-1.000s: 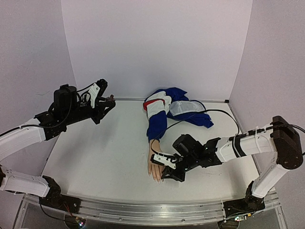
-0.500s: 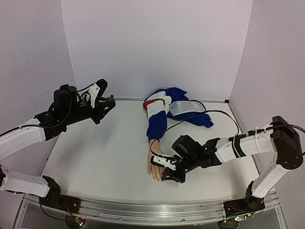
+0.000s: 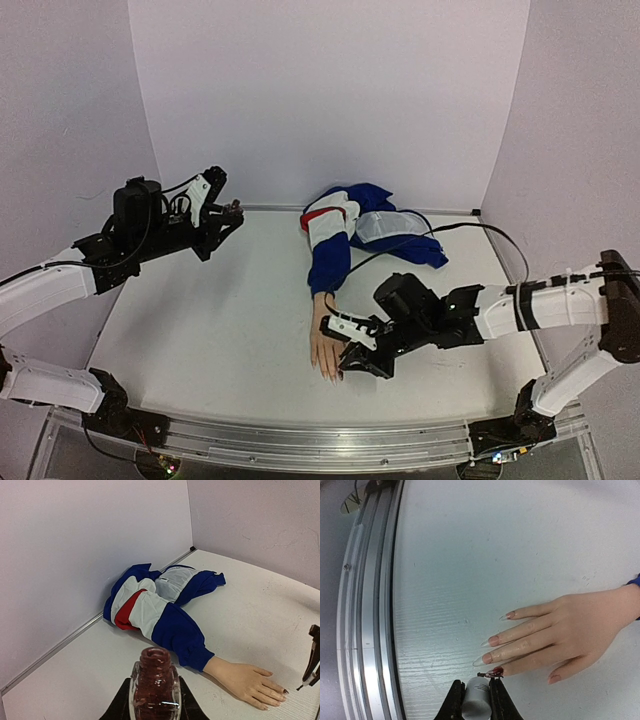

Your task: Paint the nails

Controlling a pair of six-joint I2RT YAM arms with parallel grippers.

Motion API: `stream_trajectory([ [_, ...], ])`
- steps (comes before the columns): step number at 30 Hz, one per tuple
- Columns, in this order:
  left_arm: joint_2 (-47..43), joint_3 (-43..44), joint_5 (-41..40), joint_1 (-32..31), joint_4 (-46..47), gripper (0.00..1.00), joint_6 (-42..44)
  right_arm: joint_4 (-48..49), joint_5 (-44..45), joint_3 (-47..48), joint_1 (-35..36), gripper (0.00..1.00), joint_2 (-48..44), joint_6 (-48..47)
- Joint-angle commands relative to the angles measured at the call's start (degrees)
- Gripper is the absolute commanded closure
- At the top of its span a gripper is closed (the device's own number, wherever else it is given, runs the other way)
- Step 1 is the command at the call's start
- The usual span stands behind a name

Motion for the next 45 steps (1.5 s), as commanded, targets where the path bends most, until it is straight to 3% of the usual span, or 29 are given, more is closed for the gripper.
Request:
stream_trajectory([
  [1,-0.2,1.6,0.9,0.3,3.8,1.00,-0.7,2.5,1.4,-0.7,0.4,1.00,-7.0,1.1],
  [4,-0.3,1.6,1.1,0.3,3.8,1.00,-0.8,4.2,7.0,-0.5,0.3,1.00,-5.5,1.4],
  [19,-0.1,1.6,0.5,0.3,3.8,1.00,-0.7,2.0,3.0,1.6,0.4,1.00,3.5,-0.9],
  [45,-0.1,1.6,0.4,0.3,3.9,1.00,-0.7,1.3,4.1,2.2,0.5,1.00,5.3,-0.6],
])
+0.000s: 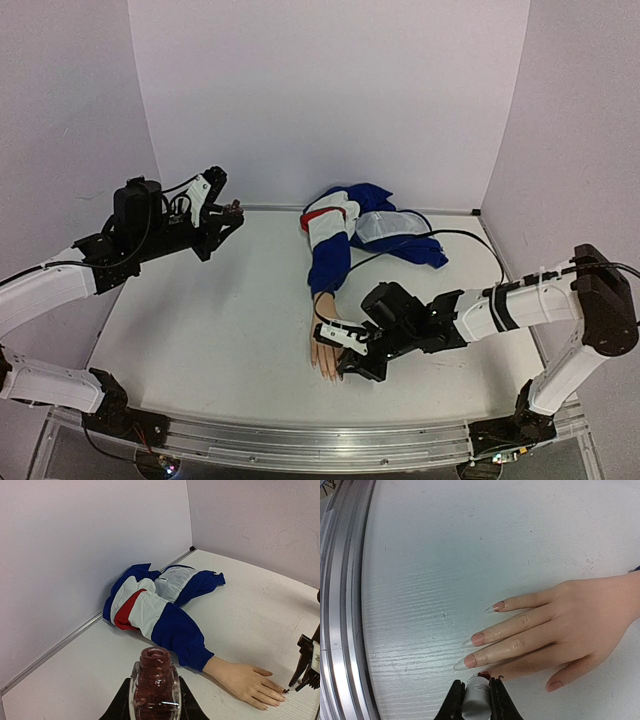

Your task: Paint the nails

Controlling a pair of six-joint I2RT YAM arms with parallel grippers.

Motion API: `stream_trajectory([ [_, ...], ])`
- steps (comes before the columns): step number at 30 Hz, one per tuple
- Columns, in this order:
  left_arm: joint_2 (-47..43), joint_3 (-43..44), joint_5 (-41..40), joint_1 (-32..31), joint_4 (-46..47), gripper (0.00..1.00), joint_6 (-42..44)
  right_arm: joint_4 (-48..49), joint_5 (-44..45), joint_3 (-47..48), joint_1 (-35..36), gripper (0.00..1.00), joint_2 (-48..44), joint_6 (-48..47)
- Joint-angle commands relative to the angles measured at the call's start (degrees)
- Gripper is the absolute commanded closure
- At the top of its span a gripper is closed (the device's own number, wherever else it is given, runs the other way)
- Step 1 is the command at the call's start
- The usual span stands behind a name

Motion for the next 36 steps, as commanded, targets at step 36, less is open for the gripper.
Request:
stream_trajectory([
  [36,-0.1,1.6,0.3,0.3,3.8,1.00,-0.7,-3.0,0.7,2.1,0.9,1.00,1.5,0.3],
])
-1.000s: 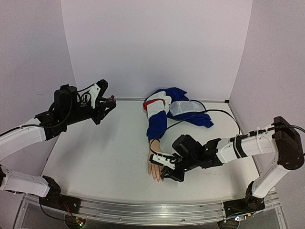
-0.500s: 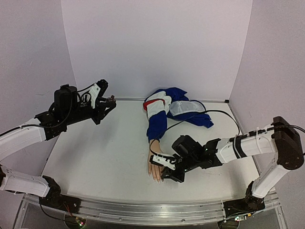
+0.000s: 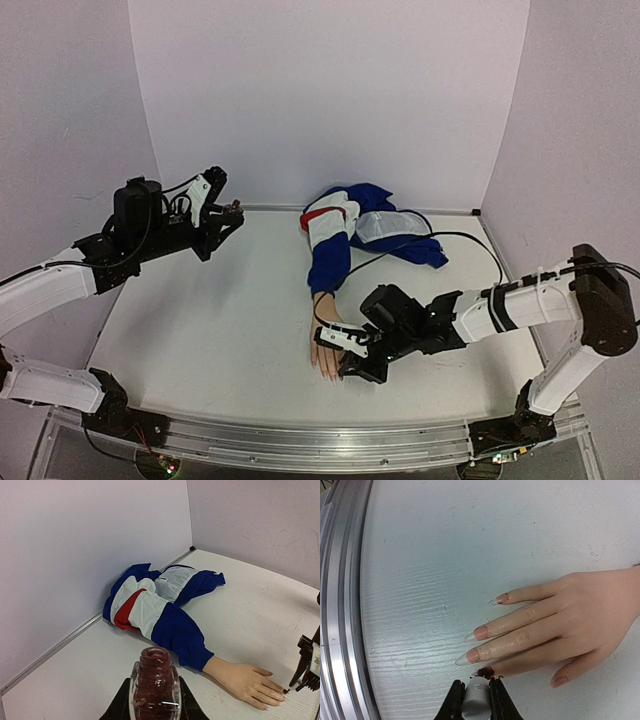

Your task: Paint the nails

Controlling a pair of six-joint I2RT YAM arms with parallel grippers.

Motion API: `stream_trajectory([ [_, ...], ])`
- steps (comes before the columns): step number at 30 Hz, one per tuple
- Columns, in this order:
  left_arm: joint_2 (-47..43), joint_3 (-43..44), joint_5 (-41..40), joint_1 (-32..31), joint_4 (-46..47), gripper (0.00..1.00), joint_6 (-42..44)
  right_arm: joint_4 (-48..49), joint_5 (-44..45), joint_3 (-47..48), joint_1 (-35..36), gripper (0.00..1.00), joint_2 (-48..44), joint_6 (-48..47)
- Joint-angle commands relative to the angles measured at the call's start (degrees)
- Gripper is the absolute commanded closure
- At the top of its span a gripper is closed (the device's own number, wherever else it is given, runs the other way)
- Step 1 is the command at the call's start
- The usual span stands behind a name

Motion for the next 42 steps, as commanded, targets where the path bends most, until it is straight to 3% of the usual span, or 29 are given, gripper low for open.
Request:
stream_trajectory([
  [1,-0.1,1.6,0.3,0.3,3.8,1.00,-0.7,-1.9,0.2,2.2,0.5,1.00,1.2,0.3],
  [32,0.0,1.6,0.7,0.3,3.8,1.00,-0.8,-2.8,0.5,1.2,1.3,1.00,-1.2,1.2],
  [42,0.3,1.6,0.8,0.3,3.8,1.00,-0.7,1.3,0.6,-2.5,1.5,1.00,-8.5,1.2],
])
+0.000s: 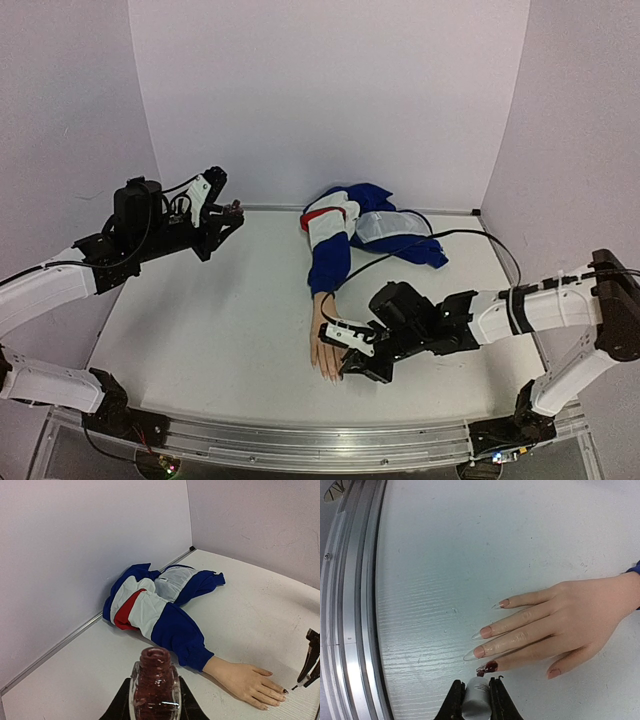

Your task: Paint the nails

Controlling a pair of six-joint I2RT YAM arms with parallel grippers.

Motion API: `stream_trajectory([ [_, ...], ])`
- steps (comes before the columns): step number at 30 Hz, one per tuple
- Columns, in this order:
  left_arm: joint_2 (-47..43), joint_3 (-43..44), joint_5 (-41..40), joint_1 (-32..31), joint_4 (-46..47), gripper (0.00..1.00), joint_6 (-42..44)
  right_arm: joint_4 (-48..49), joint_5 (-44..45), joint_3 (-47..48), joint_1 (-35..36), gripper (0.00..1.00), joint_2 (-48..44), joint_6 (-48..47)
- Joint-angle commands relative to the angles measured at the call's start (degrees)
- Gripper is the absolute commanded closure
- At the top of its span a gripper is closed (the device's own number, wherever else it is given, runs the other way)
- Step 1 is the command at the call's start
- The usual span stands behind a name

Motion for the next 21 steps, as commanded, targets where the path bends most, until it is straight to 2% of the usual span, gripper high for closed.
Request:
stream_trajectory([
  [1,0.3,1.5,0.7,0.3,3.8,1.00,-0.6,2.1,0.7,-1.0,0.5,1.00,-3.7,0.6],
  [6,0.3,1.6,0.5,0.3,3.8,1.00,-0.5,2.1,2.5,0.4,0.5,1.00,-0.4,0.2],
  [21,-0.2,1.6,0.7,0.4,3.8,1.00,-0.5,2.4,1.6,1.4,0.5,1.00,2.1,-0.5],
])
